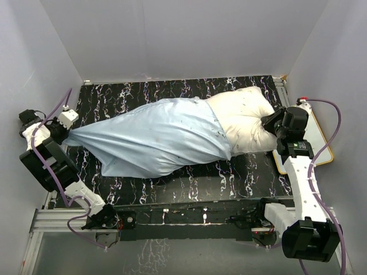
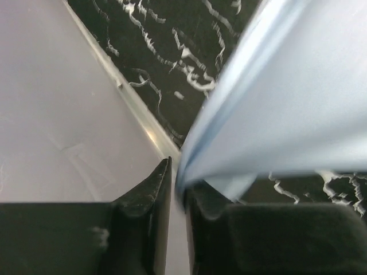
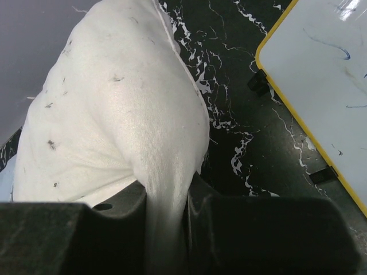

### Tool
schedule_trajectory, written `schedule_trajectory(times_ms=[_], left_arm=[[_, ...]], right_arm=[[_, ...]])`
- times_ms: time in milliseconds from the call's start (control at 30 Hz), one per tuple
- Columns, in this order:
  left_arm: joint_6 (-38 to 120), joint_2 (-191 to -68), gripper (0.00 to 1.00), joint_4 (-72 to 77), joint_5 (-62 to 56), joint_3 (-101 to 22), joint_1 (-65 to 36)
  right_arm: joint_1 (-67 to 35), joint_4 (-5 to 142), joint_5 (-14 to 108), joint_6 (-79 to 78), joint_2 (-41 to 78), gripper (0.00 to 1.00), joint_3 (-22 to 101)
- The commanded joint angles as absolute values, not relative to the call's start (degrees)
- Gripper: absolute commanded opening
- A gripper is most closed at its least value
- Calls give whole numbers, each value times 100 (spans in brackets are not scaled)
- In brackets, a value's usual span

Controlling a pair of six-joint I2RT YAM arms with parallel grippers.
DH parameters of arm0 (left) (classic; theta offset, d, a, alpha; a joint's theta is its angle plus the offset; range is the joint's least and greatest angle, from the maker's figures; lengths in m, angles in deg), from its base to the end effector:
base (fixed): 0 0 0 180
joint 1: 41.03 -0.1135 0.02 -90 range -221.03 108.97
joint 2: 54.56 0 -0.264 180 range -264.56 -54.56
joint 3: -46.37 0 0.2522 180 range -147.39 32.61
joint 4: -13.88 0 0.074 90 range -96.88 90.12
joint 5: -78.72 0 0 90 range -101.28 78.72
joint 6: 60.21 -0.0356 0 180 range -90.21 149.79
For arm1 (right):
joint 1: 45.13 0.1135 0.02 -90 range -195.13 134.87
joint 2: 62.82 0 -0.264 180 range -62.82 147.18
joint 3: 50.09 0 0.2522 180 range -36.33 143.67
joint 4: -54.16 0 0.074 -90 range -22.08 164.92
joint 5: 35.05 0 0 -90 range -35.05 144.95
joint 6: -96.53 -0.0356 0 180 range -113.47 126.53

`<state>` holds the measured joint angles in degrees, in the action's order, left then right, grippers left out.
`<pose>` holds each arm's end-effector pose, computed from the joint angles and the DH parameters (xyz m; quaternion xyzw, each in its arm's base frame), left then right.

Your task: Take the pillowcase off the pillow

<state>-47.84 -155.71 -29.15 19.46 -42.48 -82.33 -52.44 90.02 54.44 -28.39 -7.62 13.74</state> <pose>0.2952 0.2351 0.2328 0.3620 0.8499 0.1189 0.3639 0.2144 -0.0272 0.3180 0.3054 0.7972 0.1280 0.5048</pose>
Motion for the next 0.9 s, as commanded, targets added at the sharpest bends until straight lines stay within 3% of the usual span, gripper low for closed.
schedule_trajectory(times_ms=[0, 67, 100, 167, 233, 300, 400, 567, 867], left_arm=[[-4979, -15120, 36, -3703, 2056, -4696, -8367], [-5276, -14861, 65, -4513, 2512, -4714, -8166], [-5406, -14700, 73, -4893, 2734, -4703, -8060], [-5816, -14400, 84, -5756, 3080, -4653, -7793], [-6378, -14063, 87, -6585, 3185, -4400, -7351], [-6915, -13595, 96, -7075, 3246, -3856, -6974], [-7315, -12692, 97, -6964, 3152, -2741, -6460], [-6951, -11573, 97, -5544, 2926, -1109, -5837], [-4892, -11733, 97, -3458, 2568, -680, -4923]], right_arm=[[-5443, 8146, 5544, -2985, -787, 8, 1277], [-5213, 8202, 5388, -2989, -608, 8, 1236], [-5051, 8214, 5447, -2961, -552, 8, 1203], [-4668, 8233, 5742, -2918, -533, 8, 1126], [-4393, 8208, 5948, -2907, -554, 8, 1031], [-4326, 8198, 5957, -2913, -541, 8, 947], [-4312, 8188, 5932, -2871, -534, 8, 872], [-4306, 8156, 5824, -2715, -568, 8, 824], [-4014, 7987, 5499, -2714, -490, 8, 705]])
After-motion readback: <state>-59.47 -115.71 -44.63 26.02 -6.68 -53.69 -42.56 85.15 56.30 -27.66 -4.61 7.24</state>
